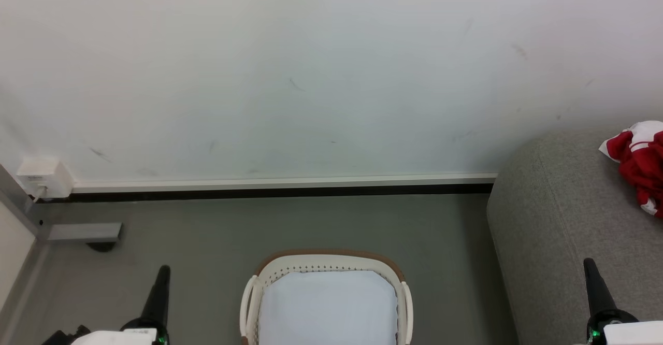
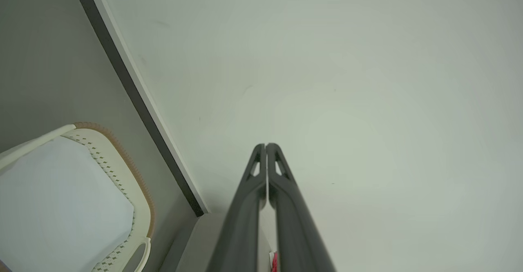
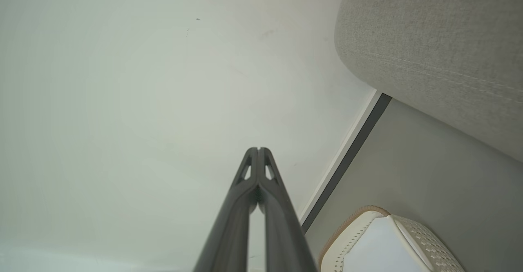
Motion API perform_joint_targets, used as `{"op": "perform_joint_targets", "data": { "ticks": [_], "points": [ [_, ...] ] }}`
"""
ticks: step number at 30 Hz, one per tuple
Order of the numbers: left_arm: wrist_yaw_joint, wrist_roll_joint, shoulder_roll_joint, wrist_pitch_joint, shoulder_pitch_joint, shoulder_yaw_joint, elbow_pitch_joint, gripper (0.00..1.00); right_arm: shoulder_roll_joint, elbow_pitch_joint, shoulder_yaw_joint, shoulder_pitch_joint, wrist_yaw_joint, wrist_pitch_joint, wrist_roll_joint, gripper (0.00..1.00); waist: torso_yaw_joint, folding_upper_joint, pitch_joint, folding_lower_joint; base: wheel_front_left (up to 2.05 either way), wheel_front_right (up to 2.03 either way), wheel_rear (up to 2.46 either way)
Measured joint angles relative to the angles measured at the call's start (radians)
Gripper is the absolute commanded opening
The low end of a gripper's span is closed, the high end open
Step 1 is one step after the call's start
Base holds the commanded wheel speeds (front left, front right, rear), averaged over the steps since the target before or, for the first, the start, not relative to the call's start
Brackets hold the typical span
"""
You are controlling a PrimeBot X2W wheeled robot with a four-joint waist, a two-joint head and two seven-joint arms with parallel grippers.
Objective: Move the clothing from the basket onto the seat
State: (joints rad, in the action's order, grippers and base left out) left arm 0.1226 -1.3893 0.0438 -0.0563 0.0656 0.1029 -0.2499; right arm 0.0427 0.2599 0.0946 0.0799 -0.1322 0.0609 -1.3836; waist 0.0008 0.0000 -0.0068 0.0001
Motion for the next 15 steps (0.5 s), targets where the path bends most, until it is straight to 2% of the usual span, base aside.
{"op": "perform_joint_targets", "data": {
  "ticks": [15],
  "points": [
    [0.002,-0.115,0.001,-0.032,0.021,0.006,0.001,0.00,0.002,-0.006,0.009,0.013,0.000,0.027,-0.119,0.00,0.000,0.0000,0.005,0.0000,0.00,0.00,0.00]
  ]
}}
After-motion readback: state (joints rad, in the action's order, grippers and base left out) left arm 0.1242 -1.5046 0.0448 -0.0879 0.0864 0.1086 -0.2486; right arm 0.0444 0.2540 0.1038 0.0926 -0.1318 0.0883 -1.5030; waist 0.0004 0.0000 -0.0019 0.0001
